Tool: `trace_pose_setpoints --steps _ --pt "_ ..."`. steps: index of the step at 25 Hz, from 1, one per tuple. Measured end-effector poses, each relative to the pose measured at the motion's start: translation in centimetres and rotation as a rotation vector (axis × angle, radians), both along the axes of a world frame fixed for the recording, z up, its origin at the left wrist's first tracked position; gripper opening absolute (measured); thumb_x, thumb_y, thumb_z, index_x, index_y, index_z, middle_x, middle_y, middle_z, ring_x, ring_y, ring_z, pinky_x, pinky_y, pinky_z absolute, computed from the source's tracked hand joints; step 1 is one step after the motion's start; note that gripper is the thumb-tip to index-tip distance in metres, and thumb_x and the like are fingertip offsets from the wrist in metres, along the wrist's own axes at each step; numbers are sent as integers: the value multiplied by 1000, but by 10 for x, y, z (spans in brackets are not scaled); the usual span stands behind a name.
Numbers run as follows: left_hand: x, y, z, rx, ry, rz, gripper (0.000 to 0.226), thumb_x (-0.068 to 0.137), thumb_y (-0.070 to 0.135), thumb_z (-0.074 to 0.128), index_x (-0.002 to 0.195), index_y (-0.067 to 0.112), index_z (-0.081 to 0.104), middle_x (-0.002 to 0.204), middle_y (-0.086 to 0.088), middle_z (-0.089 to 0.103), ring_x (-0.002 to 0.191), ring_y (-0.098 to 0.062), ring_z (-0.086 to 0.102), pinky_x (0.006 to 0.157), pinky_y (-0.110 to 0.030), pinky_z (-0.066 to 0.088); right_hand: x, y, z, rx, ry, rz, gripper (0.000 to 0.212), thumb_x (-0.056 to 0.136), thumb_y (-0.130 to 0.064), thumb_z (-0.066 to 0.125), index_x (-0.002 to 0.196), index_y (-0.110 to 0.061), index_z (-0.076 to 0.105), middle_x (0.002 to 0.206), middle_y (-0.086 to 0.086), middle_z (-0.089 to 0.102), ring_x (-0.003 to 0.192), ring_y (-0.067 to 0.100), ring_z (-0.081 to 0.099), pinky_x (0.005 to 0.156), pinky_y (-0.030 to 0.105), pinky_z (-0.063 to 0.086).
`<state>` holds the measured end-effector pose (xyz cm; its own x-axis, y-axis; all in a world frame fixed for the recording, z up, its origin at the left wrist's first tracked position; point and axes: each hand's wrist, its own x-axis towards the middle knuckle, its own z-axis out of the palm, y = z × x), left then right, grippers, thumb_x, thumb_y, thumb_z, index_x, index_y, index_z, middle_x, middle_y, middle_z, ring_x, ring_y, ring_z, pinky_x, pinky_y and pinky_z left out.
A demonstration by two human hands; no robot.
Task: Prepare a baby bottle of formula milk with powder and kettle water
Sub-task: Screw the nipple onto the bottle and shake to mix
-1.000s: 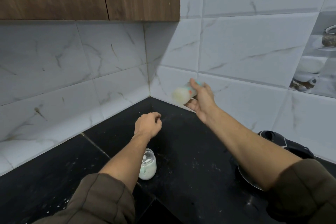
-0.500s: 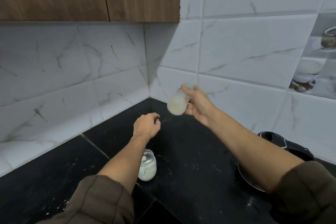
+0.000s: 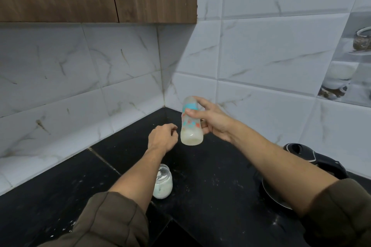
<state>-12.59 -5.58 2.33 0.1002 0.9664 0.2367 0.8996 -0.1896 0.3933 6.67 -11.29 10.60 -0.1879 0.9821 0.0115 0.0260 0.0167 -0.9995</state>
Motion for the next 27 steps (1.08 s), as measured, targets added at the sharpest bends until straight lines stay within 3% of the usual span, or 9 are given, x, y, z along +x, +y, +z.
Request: trace_pose_setpoints --steps 5,10,15,17,19,21,23,25,27 --pt "-1 -3 0 28 -16 11 34 103 29 53 133 31 69 121 3 76 113 -24 69 96 -39 54 6 22 4 -13 423 -346 75 89 -37 82 151 -20 45 131 14 69 93 29 79 69 44 64" --pt "-2 -1 -1 2 13 7 31 102 31 56 129 31 70 115 0 77 106 -25 69 84 -35 50 0 4 0 7 66 -66 58 90 -32 82 141 -31 56 118 10 76 92 29 79 65 40 63" --pt "-3 -2 1 20 -14 16 35 103 29 53 134 31 69 123 2 76 115 -25 68 97 -38 53 9 23 3 -14 421 -418 79 87 -37 84 153 -22 42 128 11 70 91 29 80 68 43 64" --pt "-6 -1 0 13 -12 22 35 103 29 53 133 31 69 121 2 76 114 -25 69 96 -39 53 10 18 3 -35 324 -344 67 90 -36 81 146 -20 48 125 10 71 90 27 80 67 45 65" --pt "-4 0 -1 -5 -5 14 34 103 31 53 133 32 69 118 3 77 109 -24 70 91 -38 54 4 2 2 -62 44 -97 50 93 -33 78 137 -26 55 117 10 75 91 28 79 69 44 65" --pt "-2 1 1 -14 -2 0 33 103 32 54 133 33 69 117 3 76 106 -22 70 89 -37 54 4 -1 -1 -45 -100 37 53 91 -31 80 138 -33 55 115 11 78 96 32 79 68 41 64" --pt "0 0 2 3 -12 3 34 103 31 54 133 32 69 118 2 76 110 -23 69 92 -38 53 6 3 1 -28 68 -93 58 90 -31 81 142 -28 54 118 11 77 93 30 79 67 41 64" --pt "-2 -1 1 14 -24 21 34 103 29 54 133 31 69 121 2 76 113 -24 69 95 -38 52 13 14 5 -35 319 -321 47 91 -31 80 131 -20 56 126 14 73 95 31 78 74 48 66" --pt "-6 -1 -1 12 -28 32 34 103 29 54 133 31 69 121 3 76 113 -23 69 95 -37 53 19 16 4 -53 359 -339 41 94 -32 77 127 -19 56 125 14 71 95 31 78 76 50 66"
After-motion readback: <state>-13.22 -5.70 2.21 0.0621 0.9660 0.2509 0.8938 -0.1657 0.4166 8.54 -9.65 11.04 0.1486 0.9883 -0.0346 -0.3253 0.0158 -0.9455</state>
